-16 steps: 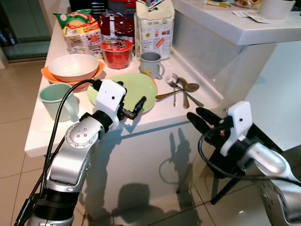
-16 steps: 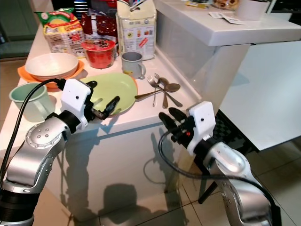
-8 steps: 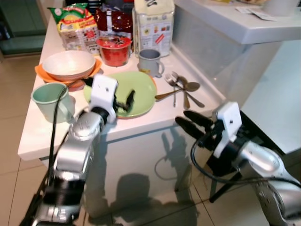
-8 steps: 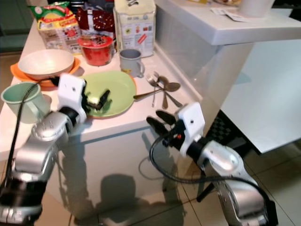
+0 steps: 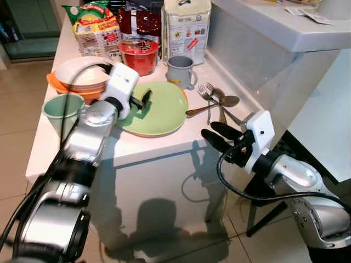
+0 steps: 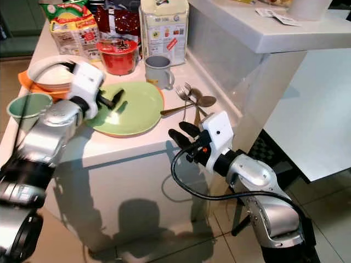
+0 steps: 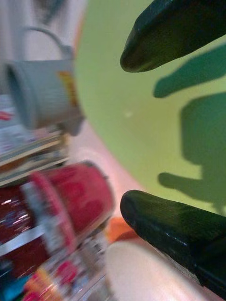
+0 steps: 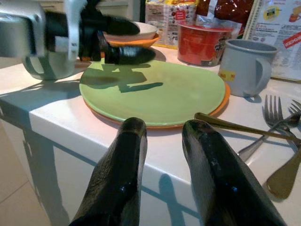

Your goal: Setting the table

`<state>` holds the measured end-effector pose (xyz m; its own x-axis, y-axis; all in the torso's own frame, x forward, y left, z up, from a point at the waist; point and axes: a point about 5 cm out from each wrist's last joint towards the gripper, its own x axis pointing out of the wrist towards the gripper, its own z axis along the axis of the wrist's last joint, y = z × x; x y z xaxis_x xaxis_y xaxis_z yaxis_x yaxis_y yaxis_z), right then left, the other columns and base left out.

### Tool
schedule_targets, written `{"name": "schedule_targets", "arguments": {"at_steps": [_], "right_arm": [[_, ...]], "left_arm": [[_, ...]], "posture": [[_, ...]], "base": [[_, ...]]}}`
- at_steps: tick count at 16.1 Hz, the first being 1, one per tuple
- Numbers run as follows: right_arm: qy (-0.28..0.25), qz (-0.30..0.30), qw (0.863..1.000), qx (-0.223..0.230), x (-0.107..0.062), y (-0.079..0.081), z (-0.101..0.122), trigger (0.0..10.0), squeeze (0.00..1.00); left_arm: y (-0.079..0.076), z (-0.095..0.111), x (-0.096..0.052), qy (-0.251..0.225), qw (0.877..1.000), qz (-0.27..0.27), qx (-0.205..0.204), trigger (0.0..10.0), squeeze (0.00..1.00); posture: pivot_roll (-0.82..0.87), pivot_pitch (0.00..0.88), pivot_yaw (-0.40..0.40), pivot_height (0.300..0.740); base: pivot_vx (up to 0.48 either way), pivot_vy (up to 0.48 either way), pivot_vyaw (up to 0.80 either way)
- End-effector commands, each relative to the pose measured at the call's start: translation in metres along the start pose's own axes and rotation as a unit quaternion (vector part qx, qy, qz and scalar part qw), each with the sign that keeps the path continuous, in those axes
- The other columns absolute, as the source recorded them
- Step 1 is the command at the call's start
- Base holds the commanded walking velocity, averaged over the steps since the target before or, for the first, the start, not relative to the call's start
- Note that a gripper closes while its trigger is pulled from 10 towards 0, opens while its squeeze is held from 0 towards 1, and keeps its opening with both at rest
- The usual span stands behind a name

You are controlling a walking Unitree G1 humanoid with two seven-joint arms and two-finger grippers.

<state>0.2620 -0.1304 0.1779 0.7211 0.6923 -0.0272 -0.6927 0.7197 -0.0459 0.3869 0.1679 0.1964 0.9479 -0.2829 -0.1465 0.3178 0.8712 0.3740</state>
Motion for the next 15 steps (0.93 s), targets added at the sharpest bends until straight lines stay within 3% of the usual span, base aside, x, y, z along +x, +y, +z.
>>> {"name": "schedule_targets", "arguments": {"at_steps": [1, 9, 15], "right_arm": [[-0.015, -0.009, 1.0, -0.005, -0.004, -0.002, 0.005, 10.0, 0.0], [-0.016, 0.012, 0.999, -0.028, -0.008, -0.005, 0.01, 10.0, 0.0], [-0.008, 0.002, 1.0, -0.02, -0.01, -0.015, 0.008, 10.0, 0.0]], "left_arm": [[-0.001, 0.004, 0.005, 0.001, 1.0, -0.013, 0.012, 10.0, 0.0], [0.005, 0.0, 0.016, 0.025, 0.995, -0.043, 0.09, 10.0, 0.0], [0.004, -0.008, 0.014, 0.038, 0.991, -0.077, 0.1, 10.0, 0.0]], "posture": [[0.0, 0.0, -0.015, 0.74], [0.0, 0.0, -0.025, 0.74], [0.01, 0.0, -0.04, 0.74]], "base": [[0.0, 0.0, 0.0], [0.0, 0.0, 0.0], [0.0, 0.0, 0.0]]}}
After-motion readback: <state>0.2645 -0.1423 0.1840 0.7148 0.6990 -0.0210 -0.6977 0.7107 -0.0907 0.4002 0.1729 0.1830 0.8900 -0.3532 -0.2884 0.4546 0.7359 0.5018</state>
